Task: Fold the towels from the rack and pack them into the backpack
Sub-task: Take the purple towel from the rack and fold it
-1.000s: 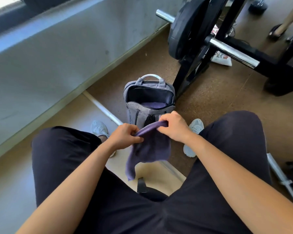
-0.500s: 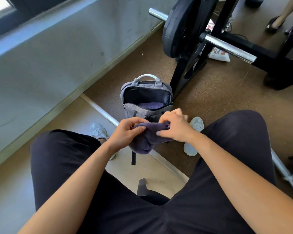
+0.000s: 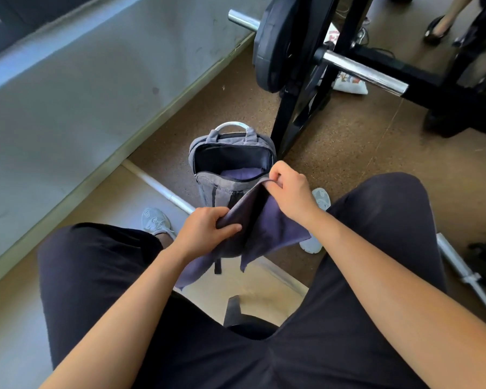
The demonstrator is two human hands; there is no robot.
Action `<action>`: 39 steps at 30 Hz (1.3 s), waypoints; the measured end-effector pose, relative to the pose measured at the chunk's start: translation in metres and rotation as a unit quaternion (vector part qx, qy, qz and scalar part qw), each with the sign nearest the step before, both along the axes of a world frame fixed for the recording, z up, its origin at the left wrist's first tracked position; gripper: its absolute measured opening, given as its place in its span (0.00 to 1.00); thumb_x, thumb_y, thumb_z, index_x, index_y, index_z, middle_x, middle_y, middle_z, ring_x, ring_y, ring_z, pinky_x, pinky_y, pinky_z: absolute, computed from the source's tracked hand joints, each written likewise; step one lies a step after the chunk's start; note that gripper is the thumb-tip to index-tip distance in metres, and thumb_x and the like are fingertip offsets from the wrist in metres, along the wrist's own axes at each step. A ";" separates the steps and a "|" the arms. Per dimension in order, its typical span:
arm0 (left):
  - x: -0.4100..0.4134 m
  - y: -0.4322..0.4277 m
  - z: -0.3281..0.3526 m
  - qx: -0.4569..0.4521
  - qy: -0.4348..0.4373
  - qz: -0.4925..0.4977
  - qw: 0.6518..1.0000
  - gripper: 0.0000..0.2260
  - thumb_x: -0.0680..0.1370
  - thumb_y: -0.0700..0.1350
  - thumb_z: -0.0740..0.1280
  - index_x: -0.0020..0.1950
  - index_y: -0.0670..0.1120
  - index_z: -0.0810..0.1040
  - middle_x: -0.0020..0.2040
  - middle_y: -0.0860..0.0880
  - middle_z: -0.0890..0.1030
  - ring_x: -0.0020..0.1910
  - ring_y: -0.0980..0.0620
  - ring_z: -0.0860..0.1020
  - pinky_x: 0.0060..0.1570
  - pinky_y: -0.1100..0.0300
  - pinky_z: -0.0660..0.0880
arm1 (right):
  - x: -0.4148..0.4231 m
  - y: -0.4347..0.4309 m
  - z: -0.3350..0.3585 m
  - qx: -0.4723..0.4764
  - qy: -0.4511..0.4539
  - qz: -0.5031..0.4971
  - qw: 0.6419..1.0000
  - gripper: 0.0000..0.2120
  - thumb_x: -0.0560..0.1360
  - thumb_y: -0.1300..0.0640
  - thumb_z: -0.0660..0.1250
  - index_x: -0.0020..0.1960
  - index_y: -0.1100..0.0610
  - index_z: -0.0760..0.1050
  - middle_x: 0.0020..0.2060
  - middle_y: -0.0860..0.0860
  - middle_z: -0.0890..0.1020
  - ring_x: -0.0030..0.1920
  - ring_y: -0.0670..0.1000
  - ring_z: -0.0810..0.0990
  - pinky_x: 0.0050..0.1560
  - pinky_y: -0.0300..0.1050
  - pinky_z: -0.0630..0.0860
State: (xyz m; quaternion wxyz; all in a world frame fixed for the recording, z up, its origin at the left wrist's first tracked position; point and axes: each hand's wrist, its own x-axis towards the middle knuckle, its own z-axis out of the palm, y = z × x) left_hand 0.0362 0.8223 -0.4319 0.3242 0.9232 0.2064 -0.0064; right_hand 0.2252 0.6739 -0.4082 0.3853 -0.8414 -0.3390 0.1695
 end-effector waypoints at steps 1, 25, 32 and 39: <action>0.000 0.002 -0.001 -0.008 0.011 0.012 1.000 0.16 0.73 0.62 0.67 0.38 0.50 0.75 0.28 0.53 0.73 0.31 0.51 0.70 0.35 0.50 0.71 | 0.007 -0.001 0.001 0.005 -0.005 -0.030 1.000 0.06 0.79 0.56 0.66 0.45 0.53 0.72 0.29 0.46 0.74 0.33 0.48 0.72 0.37 0.45 0.68; 0.002 0.002 0.011 -0.393 -0.078 0.259 0.879 0.14 0.77 0.47 0.75 0.37 0.48 0.73 0.34 0.49 0.73 0.35 0.53 0.71 0.37 0.58 0.68 | 0.010 -0.008 0.009 0.056 0.310 -0.107 0.943 0.15 0.82 0.65 0.60 0.63 0.56 0.80 0.57 0.51 0.82 0.60 0.51 0.79 0.65 0.48 0.75; 0.006 -0.012 0.022 -0.519 -0.124 0.158 0.831 0.05 0.82 0.37 0.66 0.47 0.44 0.76 0.43 0.43 0.79 0.38 0.51 0.77 0.39 0.63 0.75 | -0.031 0.003 0.015 0.101 0.461 0.026 0.881 0.14 0.83 0.67 0.60 0.66 0.61 0.76 0.41 0.53 0.81 0.43 0.50 0.80 0.41 0.40 0.79; 0.007 -0.021 0.021 -0.503 -0.154 0.094 0.845 0.03 0.79 0.37 0.70 0.51 0.43 0.79 0.46 0.43 0.82 0.46 0.49 0.80 0.50 0.59 0.78 | -0.032 0.005 0.013 0.012 0.412 0.133 0.902 0.22 0.80 0.66 0.61 0.71 0.53 0.74 0.61 0.56 0.83 0.63 0.57 0.81 0.62 0.52 0.79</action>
